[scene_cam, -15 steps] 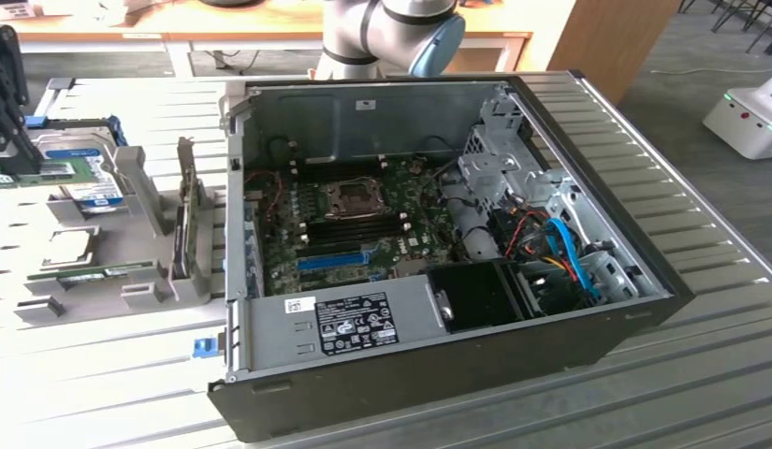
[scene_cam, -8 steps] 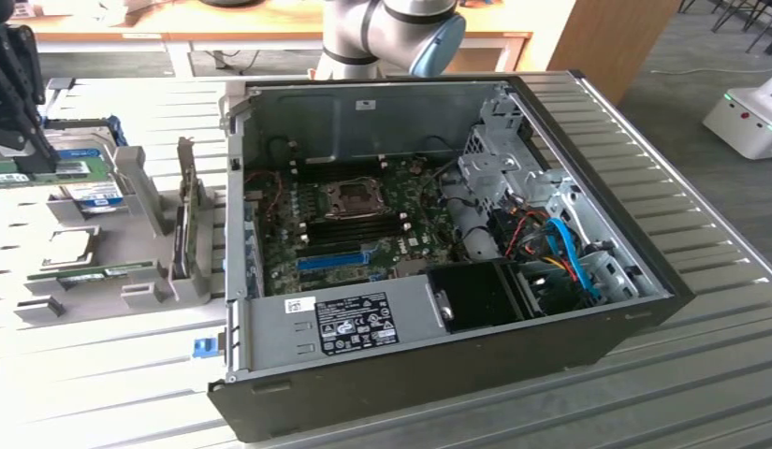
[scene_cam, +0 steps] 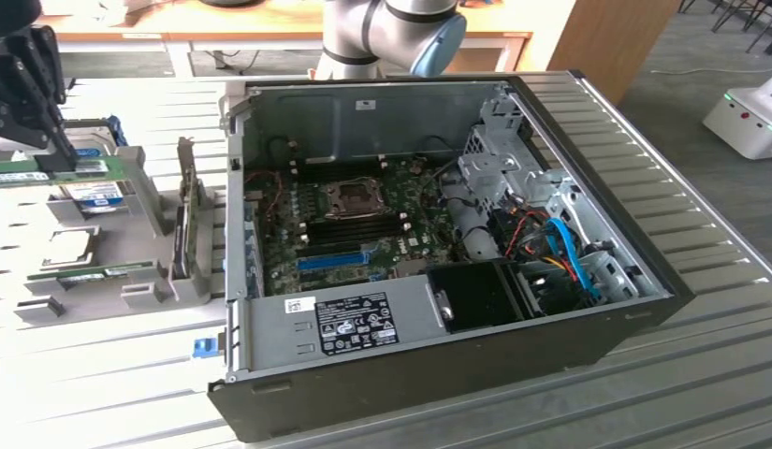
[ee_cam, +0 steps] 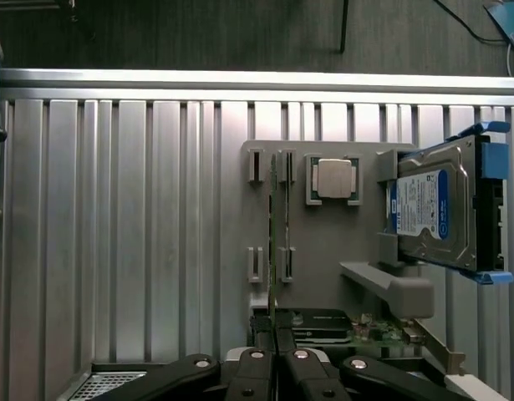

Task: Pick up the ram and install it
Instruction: 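Pick up the ram and move it above insertion slot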

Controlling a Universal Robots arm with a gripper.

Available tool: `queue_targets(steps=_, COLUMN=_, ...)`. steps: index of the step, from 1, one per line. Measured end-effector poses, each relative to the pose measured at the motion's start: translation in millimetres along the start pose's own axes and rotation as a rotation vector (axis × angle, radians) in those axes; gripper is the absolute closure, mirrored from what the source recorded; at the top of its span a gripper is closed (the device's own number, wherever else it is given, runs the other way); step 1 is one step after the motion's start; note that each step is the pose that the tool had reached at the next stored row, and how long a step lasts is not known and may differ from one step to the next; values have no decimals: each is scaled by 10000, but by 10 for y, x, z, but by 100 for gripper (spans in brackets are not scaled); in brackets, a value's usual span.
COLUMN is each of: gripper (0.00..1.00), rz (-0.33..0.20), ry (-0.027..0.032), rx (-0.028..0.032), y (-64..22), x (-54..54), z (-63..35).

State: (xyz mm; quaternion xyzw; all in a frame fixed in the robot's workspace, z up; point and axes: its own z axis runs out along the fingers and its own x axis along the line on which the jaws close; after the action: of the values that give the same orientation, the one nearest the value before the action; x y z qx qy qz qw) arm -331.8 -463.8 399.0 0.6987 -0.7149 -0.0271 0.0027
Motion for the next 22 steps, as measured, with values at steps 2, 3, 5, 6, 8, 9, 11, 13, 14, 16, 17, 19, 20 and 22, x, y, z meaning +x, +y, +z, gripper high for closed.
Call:
queue_targets(steps=2, gripper=88, rz=0, ry=0, rx=0, y=-35, x=-1, z=-2)
queue_targets(steps=3, gripper=88, rz=0, ry=-1, rx=0, y=-56, x=-1, z=-2)
queue_targets(steps=5, gripper=88, rz=-1, ry=-1, rx=-1, y=-91, x=-2, z=-4)
queue_targets(steps=6, gripper=88, rz=0, ry=-1, rx=0, y=-110, x=-2, z=-5)
queue_targets(steps=8, gripper=88, rz=-1, ry=-1, rx=-1, y=-150, x=-3, z=-6)
queue_targets(steps=9, gripper=88, rz=0, ry=0, rx=-1, y=-169, x=-4, z=-7)
queue_targets(steps=11, gripper=88, rz=0, ry=0, rx=0, y=-210, x=-5, z=-8)
queue_targets(steps=13, gripper=88, rz=0, ry=-1, rx=-1, y=-249, x=-6, z=-10)
queue_targets(steps=14, gripper=88, rz=0, ry=-1, rx=0, y=-267, x=-7, z=-10)
queue_targets(steps=16, gripper=88, rz=-1, ry=0, rx=-1, y=-302, x=-7, z=-12)
queue_targets(steps=17, gripper=88, rz=-1, ry=-1, rx=0, y=-319, x=-8, z=-12)
queue_targets(steps=19, gripper=88, rz=-1, ry=0, rx=-1, y=-354, x=-9, z=-14)
queue_targets(steps=20, gripper=88, rz=-1, ry=-1, rx=0, y=-374, x=-9, z=-15)
queue_targets(steps=22, gripper=88, rz=0, ry=0, rx=-1, y=-415, x=-10, z=-16)
